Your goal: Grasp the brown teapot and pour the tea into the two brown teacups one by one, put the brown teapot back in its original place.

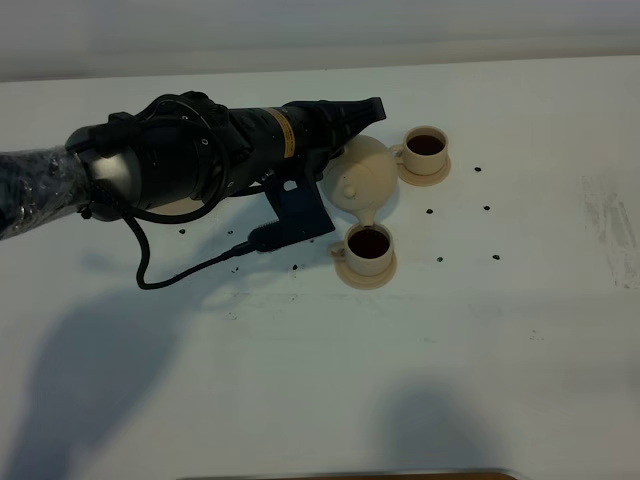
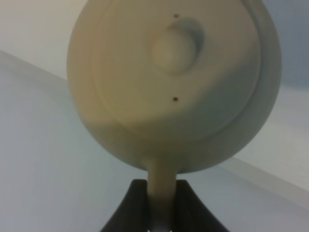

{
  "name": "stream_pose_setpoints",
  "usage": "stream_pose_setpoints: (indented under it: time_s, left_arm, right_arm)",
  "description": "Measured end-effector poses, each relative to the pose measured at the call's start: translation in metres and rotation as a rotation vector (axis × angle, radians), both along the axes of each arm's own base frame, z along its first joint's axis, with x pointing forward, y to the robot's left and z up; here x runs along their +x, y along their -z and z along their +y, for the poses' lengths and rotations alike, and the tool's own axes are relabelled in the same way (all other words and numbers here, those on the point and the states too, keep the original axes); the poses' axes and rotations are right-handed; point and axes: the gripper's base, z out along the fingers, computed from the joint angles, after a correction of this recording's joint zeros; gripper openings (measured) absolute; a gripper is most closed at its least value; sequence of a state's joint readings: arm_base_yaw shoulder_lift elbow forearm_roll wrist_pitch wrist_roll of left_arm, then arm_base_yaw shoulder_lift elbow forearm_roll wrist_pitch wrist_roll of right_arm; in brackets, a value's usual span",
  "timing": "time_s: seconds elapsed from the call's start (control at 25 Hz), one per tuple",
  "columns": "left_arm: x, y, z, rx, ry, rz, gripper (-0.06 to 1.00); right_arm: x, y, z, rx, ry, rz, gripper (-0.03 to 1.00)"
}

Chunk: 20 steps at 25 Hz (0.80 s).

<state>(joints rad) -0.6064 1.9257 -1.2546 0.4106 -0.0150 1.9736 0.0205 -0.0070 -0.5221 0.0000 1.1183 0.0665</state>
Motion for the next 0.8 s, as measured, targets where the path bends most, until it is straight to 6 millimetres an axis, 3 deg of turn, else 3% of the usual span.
stream_pose_setpoints:
  time_s: [0.4,0.6,0.8]
  left_arm:
    - [-0.003,0.007,0.002,-0.035,-0.046,0.049,0.08]
    - [-0.006,0.013,0.006,-0.117,-0.162,0.148,0.08]
    - [-0.008,0.005,0.012,-0.224,-0.301,0.239,0.08]
  right_arm:
    - [0.0,0.0,0.0,0.0,0.0,0.0,0.35]
    - [0.0,0.0,0.0,0.0,0.0,0.0,0.35]
    - [0.0,0.0,0.0,0.0,0.0,0.0,0.35]
